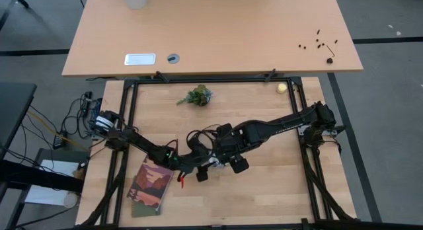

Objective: Screw lightbulb
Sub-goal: Insert the white lightbulb into the lamp socket

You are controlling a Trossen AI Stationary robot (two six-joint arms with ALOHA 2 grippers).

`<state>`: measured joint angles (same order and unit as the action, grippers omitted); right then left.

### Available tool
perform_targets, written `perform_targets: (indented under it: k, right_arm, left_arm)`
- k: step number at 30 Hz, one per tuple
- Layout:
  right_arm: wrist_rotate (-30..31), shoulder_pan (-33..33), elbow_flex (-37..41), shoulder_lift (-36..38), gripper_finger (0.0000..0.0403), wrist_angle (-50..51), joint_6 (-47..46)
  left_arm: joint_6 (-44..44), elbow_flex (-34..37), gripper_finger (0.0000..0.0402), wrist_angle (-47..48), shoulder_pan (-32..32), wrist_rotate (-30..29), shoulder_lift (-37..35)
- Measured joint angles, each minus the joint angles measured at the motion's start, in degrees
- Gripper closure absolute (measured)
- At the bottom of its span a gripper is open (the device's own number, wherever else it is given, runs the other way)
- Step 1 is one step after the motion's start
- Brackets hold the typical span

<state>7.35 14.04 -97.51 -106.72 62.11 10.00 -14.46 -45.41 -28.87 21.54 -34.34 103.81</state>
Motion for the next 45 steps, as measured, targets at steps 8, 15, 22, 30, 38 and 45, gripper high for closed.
perform_targets:
  k: [8,15,22,30,38,45]
  right_arm:
    - [-0.04,0.0,0.0,0.0,0.005,-0.61,-0.87]
    - [-1.05,0.04,0.0,0.0,0.005,-0.79,-1.61]
    - [-1.09,0.04,0.0,0.0,0.005,-2.81,-2.36]
    - [-1.09,0.04,0.0,0.0,0.005,-5.76,-1.58]
    - [0.13,0.09,0.0,0.0,0.005,-8.22,-0.48]
    - [0.39,0.09,0.01,0.0,0.0051,-10.66,0.47]
  left_arm:
    - [-0.68,0.0,0.0133,0.0,-0.15,2.5,0.0]
    - [2.07,0.02,0.0133,-4.64,-0.5,1.65,3.73]
    - [3.72,0.02,0.0133,-12.04,-2.05,1.03,6.93]
    - [3.79,0.0,0.0143,-16.89,-2.86,1.85,10.95]
    - [4.37,-0.02,0.0172,-18.27,-3.17,1.83,10.95]
    - [3.83,-0.02,0.0179,-18.96,-3.17,1.66,10.95]
